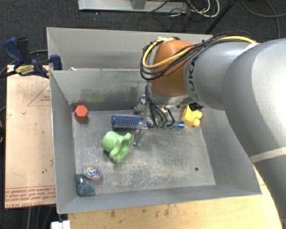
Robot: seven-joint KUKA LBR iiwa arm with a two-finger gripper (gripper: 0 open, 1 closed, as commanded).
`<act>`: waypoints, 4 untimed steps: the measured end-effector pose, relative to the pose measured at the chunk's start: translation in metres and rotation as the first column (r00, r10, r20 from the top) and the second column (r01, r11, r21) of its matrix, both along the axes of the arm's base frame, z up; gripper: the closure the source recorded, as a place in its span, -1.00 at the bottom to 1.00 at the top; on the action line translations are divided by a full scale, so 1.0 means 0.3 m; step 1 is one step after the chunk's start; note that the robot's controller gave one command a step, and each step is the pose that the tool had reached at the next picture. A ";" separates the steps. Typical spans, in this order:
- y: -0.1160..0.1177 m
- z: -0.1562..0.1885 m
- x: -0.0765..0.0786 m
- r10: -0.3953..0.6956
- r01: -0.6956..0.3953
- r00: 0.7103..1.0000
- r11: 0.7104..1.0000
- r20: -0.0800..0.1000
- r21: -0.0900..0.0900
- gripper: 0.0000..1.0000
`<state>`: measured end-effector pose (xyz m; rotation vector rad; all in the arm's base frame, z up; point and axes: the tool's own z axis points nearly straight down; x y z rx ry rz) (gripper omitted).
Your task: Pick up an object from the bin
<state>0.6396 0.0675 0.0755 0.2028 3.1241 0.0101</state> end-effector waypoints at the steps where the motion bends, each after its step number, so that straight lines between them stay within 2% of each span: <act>1: 0.004 0.008 0.006 0.002 -0.002 1.000 1.000 -0.006 -0.003 -1.00; 2: 0.004 0.014 0.011 0.002 -0.002 1.000 1.000 -0.001 -0.004 1.00; 3: 0.005 0.051 0.014 0.003 -0.003 1.000 1.000 -0.008 -0.005 1.00; 4: 0.006 0.187 0.017 0.004 -0.004 1.000 1.000 -0.007 -0.004 1.00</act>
Offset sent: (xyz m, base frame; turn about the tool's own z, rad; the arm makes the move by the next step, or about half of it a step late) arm 0.0000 0.0000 0.0000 0.0000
